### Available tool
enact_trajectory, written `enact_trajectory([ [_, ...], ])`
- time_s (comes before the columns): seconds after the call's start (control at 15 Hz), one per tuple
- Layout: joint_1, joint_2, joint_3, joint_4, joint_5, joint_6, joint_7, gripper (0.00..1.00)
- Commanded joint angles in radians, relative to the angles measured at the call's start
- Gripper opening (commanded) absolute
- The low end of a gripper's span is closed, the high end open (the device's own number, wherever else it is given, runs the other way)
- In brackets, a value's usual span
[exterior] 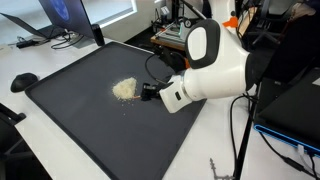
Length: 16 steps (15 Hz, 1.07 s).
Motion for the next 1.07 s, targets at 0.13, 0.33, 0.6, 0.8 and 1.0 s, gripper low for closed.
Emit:
enact_trajectory([
  [0.13,-0.046,0.055,0.016,0.124,0.050,0.008,-0.122,0.03],
  [0.33,-0.105,0.029,0.026,0.129,0.129,0.034,-0.179,0.03],
  [0.6,-0.183,0.001,0.023,0.138,0.277,0.067,-0.251,0.03],
  [0.8,-0.232,-0.029,0.012,0.128,0.386,0.099,-0.290,0.03],
  [1.0,-0.280,-0.077,0.001,0.096,0.494,0.140,-0.319,0.03],
])
